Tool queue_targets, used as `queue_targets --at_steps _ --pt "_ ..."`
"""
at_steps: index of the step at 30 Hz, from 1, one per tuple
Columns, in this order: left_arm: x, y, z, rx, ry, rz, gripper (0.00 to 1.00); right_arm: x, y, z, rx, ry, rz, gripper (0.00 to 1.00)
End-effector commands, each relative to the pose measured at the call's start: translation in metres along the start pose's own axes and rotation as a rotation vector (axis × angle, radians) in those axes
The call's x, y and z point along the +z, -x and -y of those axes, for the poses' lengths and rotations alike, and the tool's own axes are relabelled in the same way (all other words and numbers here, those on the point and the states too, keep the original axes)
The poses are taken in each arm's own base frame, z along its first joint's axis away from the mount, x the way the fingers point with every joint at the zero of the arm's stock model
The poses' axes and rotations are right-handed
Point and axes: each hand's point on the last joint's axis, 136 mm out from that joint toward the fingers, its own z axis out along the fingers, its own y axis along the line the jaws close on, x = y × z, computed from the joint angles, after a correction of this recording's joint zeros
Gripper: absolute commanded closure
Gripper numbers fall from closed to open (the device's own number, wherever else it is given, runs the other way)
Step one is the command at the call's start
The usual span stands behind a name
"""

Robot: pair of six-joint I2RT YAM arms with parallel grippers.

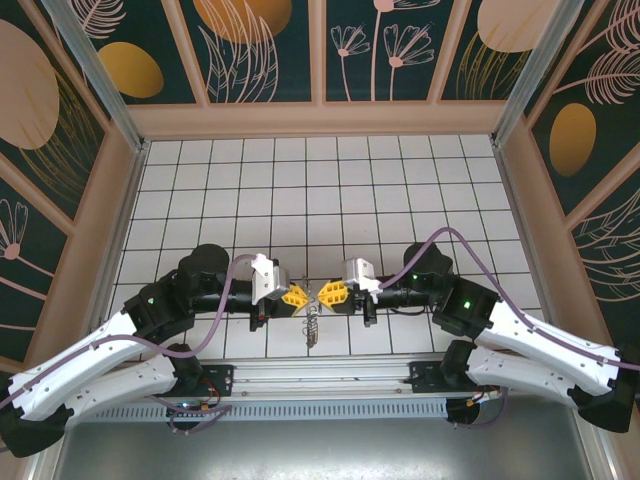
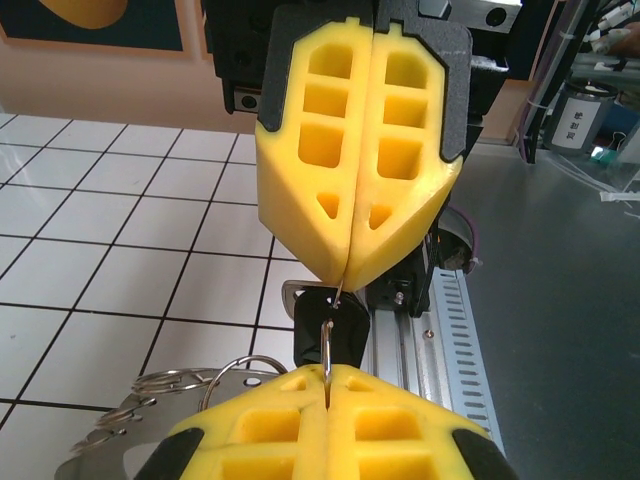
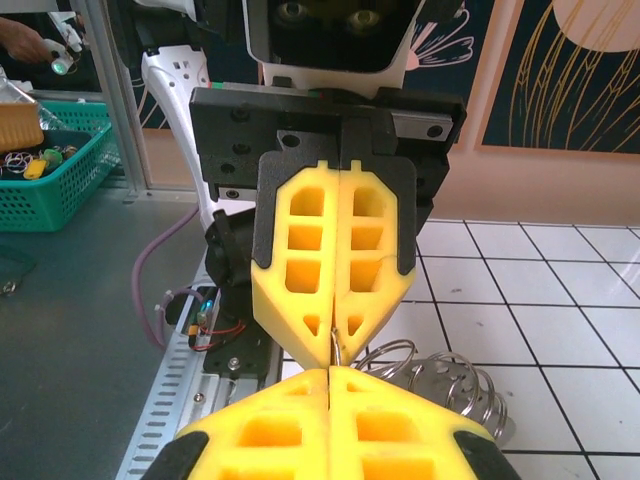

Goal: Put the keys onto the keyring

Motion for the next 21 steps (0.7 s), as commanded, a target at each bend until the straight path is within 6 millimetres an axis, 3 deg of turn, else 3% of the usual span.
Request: queue_targets --at_steps 1,21 --pt "-0.0036 0.0154 0.0071 0.048 -0.026 0.062 1.0 -0.0012 0.0184 -0.0017 -0.042 0.006 0.056 1.0" --pt "-0.004 0.016 0.0074 0.051 -0.026 0.066 1.0 0.0035 0.0148 -0.0039 -0.029 0.034 0.051 1.0"
